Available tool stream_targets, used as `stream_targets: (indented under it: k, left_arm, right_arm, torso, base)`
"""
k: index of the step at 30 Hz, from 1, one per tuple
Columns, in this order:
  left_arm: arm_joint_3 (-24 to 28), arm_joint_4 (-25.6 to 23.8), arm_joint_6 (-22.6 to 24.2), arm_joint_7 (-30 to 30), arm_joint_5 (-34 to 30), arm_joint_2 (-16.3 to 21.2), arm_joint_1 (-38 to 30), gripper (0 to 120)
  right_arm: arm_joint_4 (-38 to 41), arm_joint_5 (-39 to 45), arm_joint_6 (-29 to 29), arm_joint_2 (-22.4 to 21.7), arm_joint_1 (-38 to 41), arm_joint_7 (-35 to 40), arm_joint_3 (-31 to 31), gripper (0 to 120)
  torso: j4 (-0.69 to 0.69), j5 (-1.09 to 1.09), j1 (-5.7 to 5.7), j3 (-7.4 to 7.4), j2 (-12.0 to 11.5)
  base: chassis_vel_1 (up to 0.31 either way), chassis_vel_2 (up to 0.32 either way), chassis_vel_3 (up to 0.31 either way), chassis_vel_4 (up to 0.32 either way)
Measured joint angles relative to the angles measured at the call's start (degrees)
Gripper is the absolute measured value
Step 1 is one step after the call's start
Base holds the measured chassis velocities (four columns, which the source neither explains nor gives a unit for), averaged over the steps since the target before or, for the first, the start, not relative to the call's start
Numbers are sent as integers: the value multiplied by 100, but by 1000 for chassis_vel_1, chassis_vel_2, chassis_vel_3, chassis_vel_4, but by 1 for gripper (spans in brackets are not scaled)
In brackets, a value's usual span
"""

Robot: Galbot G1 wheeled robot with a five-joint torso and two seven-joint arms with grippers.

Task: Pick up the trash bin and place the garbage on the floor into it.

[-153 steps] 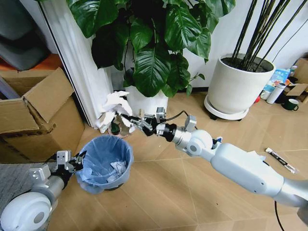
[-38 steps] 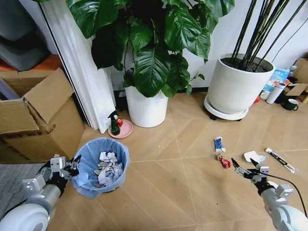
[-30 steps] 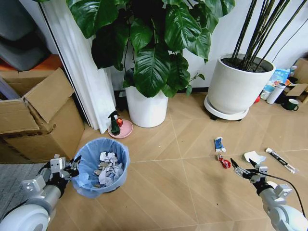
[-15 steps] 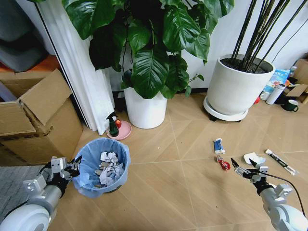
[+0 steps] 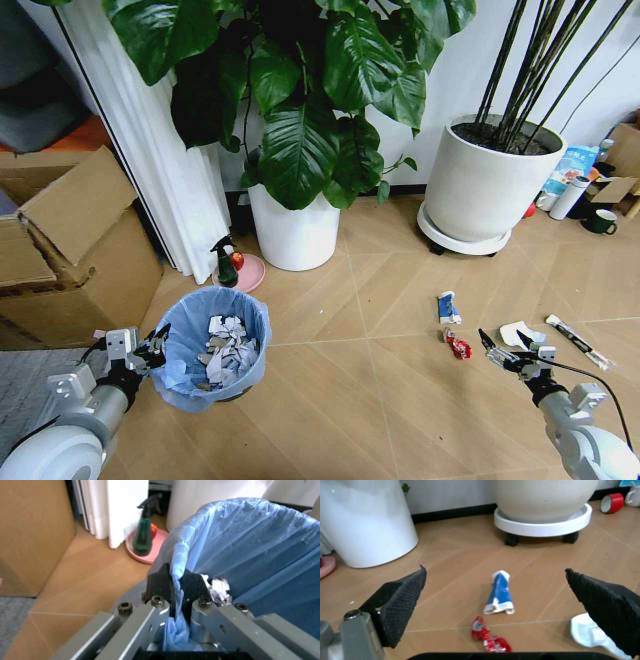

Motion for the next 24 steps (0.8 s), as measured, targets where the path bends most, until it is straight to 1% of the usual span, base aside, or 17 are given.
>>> stream_targets:
  k: [6, 18, 24]
  left_arm:
    - [7, -11, 2, -1, 10, -27, 14, 0]
    - [23, -13, 8, -3, 18, -58, 12, 0]
    - [30, -13, 10, -3, 28, -84, 23, 0]
  right_arm:
    - [15, 4, 16, -4, -18, -3, -4, 100]
    - [26, 2, 40, -39, -43, -19, -20, 100]
    - [24, -9, 44, -48, -45, -32, -34, 100]
  torso:
    - [-2, 0, 0, 0, 0]
    - [1, 0, 0, 0, 0]
    - [0, 1, 0, 0, 0]
  base:
    - [-146, -142, 147, 139]
    - [-121, -125, 120, 132]
    - [-141, -128, 128, 128]
